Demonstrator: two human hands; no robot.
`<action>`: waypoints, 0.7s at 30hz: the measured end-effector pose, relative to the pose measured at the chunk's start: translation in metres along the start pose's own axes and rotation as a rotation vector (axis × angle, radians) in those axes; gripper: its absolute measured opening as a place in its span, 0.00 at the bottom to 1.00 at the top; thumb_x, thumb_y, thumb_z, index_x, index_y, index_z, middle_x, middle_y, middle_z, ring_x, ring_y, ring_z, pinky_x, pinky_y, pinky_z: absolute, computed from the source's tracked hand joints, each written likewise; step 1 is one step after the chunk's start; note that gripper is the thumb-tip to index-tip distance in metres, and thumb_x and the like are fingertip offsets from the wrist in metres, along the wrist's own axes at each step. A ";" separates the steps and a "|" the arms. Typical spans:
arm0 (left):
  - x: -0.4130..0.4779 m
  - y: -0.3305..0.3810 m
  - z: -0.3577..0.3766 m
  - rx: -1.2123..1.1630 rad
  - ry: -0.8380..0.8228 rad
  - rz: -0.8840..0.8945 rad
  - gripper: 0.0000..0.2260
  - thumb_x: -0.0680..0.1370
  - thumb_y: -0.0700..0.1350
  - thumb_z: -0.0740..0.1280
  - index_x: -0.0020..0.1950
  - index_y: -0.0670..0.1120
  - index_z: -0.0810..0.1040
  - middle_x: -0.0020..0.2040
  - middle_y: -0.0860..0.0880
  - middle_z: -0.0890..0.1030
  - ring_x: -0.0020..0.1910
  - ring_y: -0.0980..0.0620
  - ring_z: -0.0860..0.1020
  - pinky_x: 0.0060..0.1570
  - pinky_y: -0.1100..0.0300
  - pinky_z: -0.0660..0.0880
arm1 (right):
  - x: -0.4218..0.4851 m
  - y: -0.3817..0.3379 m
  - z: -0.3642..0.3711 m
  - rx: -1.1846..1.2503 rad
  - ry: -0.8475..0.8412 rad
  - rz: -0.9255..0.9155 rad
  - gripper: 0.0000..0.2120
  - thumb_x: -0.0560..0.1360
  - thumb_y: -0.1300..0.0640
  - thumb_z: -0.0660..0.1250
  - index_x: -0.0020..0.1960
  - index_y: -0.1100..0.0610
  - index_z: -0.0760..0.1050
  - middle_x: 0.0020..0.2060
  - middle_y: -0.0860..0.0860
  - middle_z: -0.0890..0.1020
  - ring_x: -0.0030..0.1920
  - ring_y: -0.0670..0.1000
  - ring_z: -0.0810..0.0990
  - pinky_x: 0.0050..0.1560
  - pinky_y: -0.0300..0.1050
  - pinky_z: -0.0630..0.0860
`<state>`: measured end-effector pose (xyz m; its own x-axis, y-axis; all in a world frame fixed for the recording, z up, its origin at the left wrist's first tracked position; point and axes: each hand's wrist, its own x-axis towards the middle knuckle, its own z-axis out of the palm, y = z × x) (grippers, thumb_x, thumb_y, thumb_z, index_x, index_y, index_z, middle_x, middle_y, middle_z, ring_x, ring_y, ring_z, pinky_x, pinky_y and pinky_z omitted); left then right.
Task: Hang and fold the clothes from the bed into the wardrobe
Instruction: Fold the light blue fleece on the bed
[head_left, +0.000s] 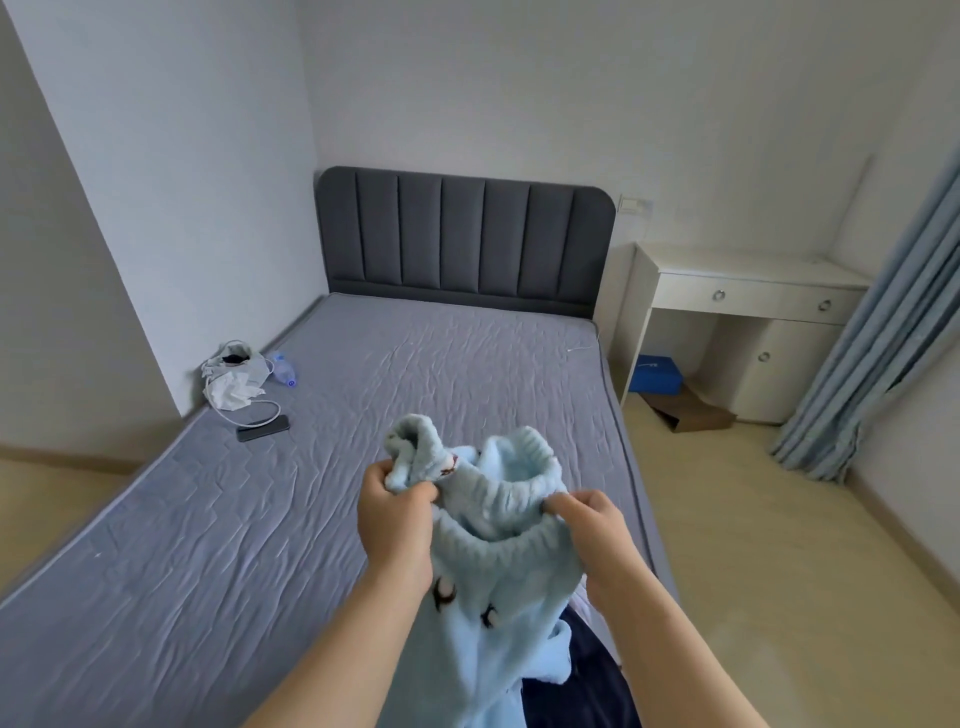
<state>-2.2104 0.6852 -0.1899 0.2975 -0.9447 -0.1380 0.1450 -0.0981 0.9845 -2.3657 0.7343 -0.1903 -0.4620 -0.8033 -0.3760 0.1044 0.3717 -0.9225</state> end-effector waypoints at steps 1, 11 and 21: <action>-0.001 0.002 -0.002 -0.008 -0.011 0.003 0.12 0.69 0.32 0.65 0.39 0.49 0.72 0.34 0.50 0.75 0.31 0.52 0.72 0.30 0.60 0.66 | 0.002 0.003 -0.001 -0.047 0.034 0.012 0.08 0.69 0.61 0.67 0.47 0.59 0.71 0.38 0.54 0.76 0.37 0.52 0.75 0.36 0.45 0.73; -0.008 0.009 -0.005 0.104 -0.573 -0.156 0.10 0.67 0.37 0.67 0.47 0.45 0.74 0.38 0.46 0.81 0.38 0.49 0.79 0.38 0.56 0.76 | 0.002 0.013 0.011 0.027 -0.377 -0.139 0.33 0.63 0.60 0.75 0.60 0.35 0.66 0.52 0.47 0.80 0.52 0.50 0.81 0.52 0.51 0.80; 0.000 0.006 -0.006 -0.022 -0.459 -0.287 0.14 0.74 0.50 0.69 0.58 0.54 0.71 0.52 0.47 0.79 0.50 0.48 0.79 0.45 0.54 0.75 | -0.006 0.013 0.012 -0.007 -0.189 -0.089 0.13 0.66 0.61 0.74 0.48 0.60 0.75 0.44 0.62 0.82 0.46 0.61 0.82 0.48 0.57 0.80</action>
<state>-2.2038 0.6864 -0.1850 -0.1992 -0.9210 -0.3348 0.1814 -0.3704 0.9110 -2.3510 0.7384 -0.2011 -0.2956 -0.9059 -0.3033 0.0644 0.2979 -0.9524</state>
